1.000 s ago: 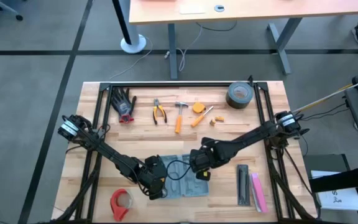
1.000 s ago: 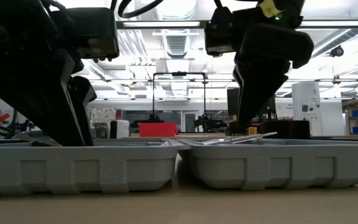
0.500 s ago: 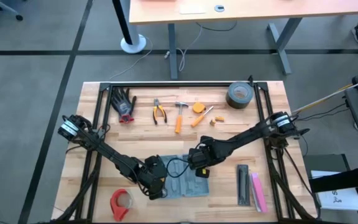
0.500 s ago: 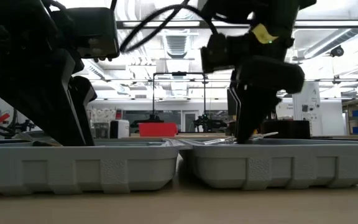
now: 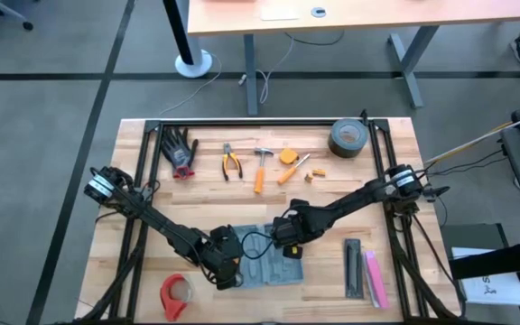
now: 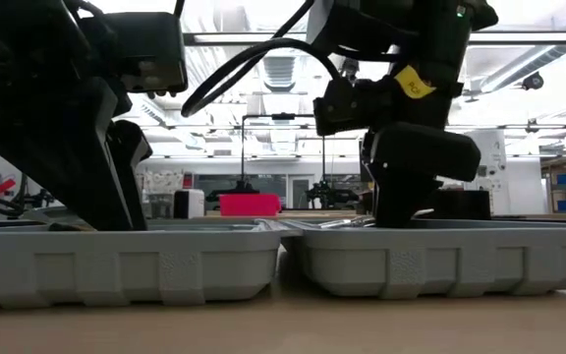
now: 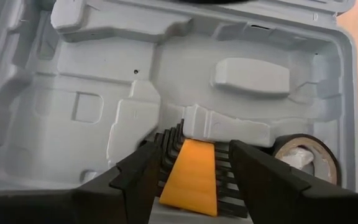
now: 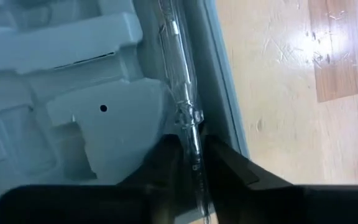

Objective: Prefit tool cases
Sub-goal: Remove the flathead screwdriver from the gray tool box

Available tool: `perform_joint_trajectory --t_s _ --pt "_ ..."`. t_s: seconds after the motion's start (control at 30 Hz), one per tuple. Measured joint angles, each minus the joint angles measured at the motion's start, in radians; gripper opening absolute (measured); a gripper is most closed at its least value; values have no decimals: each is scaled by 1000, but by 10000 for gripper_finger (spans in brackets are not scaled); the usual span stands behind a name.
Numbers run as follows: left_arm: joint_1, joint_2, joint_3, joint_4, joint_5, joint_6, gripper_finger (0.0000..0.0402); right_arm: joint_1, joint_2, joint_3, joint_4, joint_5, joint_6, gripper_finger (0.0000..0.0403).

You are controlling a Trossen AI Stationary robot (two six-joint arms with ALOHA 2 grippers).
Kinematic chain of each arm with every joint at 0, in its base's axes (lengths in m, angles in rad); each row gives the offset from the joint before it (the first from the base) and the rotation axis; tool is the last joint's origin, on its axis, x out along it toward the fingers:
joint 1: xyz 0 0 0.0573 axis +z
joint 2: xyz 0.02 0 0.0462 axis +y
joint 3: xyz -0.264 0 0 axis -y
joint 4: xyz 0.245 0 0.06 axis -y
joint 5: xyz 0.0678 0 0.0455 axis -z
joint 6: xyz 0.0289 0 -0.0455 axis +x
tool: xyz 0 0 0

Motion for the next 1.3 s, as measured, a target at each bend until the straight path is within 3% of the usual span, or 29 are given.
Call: perform_joint_trajectory --t_s 0.13,0.43,0.67,0.9,1.1,1.3 --pt "0 0 0 0 0 0 197 1 -23 -1 -3 -10 20 8" --pt "0 0 0 -3 1 0 204 0 -114 0 -16 -3 72 3" --pt "0 0 0 -3 3 -9 202 -25 -187 2 -202 140 98 3" --pt "0 0 0 -3 4 -20 197 -93 -201 -37 -306 197 55 3" --pt "0 0 0 -2 5 -27 203 -175 -201 -97 -292 177 39 3" --pt "0 0 0 0 5 -40 204 -266 -199 -130 -261 72 166 3"
